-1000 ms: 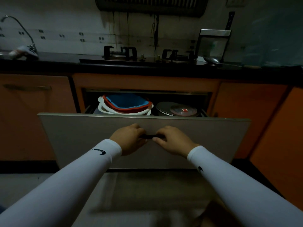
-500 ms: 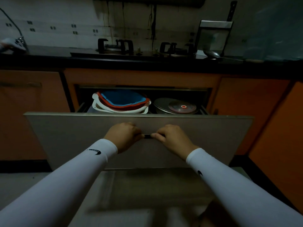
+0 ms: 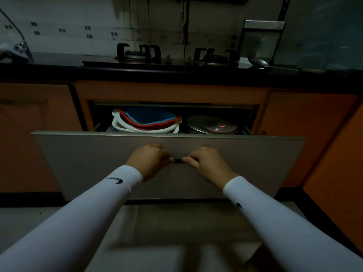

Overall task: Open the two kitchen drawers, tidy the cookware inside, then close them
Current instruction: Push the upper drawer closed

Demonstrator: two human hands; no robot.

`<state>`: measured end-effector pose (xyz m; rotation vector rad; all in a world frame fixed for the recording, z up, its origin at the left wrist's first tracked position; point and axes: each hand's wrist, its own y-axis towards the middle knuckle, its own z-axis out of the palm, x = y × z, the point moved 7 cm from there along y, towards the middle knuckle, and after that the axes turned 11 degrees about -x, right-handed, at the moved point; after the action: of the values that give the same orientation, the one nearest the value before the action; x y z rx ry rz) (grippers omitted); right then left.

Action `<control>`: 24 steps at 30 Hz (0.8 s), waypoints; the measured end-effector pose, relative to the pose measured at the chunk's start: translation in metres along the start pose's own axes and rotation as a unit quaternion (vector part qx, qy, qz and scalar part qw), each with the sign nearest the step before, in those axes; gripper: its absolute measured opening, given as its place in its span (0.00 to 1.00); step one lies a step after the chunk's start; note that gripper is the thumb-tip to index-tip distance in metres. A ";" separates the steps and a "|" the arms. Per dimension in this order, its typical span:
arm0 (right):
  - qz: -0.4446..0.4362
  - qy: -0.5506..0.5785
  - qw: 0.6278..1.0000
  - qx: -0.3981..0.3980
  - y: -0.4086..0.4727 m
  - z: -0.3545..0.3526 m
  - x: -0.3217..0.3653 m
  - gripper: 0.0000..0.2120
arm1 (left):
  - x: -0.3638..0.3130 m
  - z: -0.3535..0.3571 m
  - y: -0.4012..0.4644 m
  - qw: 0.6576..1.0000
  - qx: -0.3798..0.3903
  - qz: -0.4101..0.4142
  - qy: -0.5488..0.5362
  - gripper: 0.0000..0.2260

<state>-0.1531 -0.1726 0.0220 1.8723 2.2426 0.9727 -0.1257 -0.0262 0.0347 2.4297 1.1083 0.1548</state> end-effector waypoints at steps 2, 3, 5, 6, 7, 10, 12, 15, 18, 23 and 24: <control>0.002 0.001 1.000 -0.006 0.002 0.001 -0.001 0.15 | 0.002 0.001 0.003 1.000 0.000 0.000 -0.001 0.14; 0.005 0.003 1.000 -0.008 0.003 0.002 -0.003 0.15 | 0.003 0.002 0.005 1.000 0.000 0.002 0.000 0.14; 0.004 0.004 1.000 -0.012 0.006 0.002 -0.006 0.15 | 0.004 0.003 0.008 1.000 0.001 0.002 0.003 0.14; 0.002 0.004 1.000 -0.014 0.008 0.003 -0.006 0.15 | 0.005 0.004 0.010 1.000 0.001 0.001 0.005 0.14; 0.002 0.005 1.000 -0.017 0.010 0.003 -0.007 0.15 | 0.007 0.004 0.011 1.000 0.002 0.000 0.007 0.14; 0.012 0.008 1.000 -0.019 0.017 0.006 -0.010 0.15 | 0.010 0.007 0.017 1.000 0.007 -0.007 0.004 0.14; 0.017 0.007 1.000 -0.010 0.021 0.009 -0.013 0.15 | 0.012 0.009 0.021 1.000 0.011 -0.011 0.004 0.14; 0.019 0.010 1.000 -0.010 0.027 0.013 -0.016 0.15 | 0.016 0.011 0.025 1.000 0.011 -0.018 0.006 0.14; 0.022 0.009 1.000 -0.015 0.033 0.015 -0.020 0.15 | 0.020 0.014 0.032 1.000 0.012 -0.027 0.008 0.15; 0.026 0.004 0.999 -0.027 0.043 0.021 -0.026 0.16 | 0.027 0.019 0.043 0.999 0.010 -0.041 0.004 0.15; 0.028 0.005 0.999 -0.033 0.045 0.021 -0.027 0.17 | 0.028 0.019 0.045 0.999 0.009 -0.042 0.005 0.15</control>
<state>-0.0979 -0.1856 0.0179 1.9167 2.1465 1.0533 -0.0705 -0.0384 0.0355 2.3960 1.2194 0.1292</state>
